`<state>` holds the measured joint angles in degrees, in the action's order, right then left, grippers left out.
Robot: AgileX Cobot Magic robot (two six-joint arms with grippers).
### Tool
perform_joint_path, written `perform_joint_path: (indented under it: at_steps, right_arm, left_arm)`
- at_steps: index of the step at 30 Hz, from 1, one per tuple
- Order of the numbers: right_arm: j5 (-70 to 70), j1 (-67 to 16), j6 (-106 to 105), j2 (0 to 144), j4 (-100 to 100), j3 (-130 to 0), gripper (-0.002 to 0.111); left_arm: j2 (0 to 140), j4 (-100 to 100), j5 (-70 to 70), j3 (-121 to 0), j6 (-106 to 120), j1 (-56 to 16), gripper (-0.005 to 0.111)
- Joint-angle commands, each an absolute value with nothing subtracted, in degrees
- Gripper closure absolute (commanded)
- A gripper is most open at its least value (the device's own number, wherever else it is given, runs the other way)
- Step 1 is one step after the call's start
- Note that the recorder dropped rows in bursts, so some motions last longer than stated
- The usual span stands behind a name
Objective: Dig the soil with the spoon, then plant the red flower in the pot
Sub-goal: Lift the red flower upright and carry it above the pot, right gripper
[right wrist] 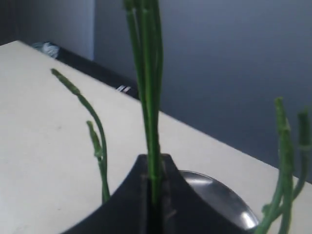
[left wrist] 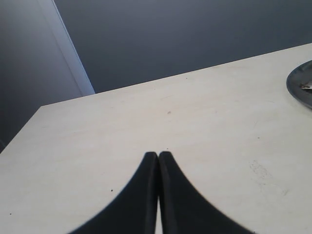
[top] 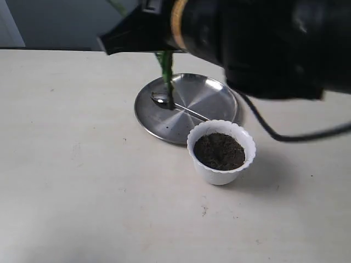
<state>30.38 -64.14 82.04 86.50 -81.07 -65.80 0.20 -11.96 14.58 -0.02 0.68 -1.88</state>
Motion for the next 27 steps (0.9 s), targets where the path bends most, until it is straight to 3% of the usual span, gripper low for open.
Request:
perform_joint_path:
  at_steps: [1, 8, 19, 27]
  right_arm:
    - [41.4, -64.0, 109.7, 77.1, -99.9, -51.4, 0.109]
    - [53.1, -64.0, 121.2, 74.2, -99.9, -33.6, 0.109]
    - [65.9, -64.0, 119.2, 88.5, -99.9, -36.6, 0.109]
    - [43.0, -64.0, 104.0, 87.0, -99.9, -41.5, 0.109]
  left_arm:
    - [0.0, -11.7, 14.0, 0.0, 0.6, -1.8, 0.106]
    - [0.0, -11.7, 14.0, 0.0, 0.6, -1.8, 0.106]
    - [0.0, -11.7, 14.0, 0.0, 0.6, -1.8, 0.106]
    - [0.0, -11.7, 14.0, 0.0, 0.6, -1.8, 0.106]
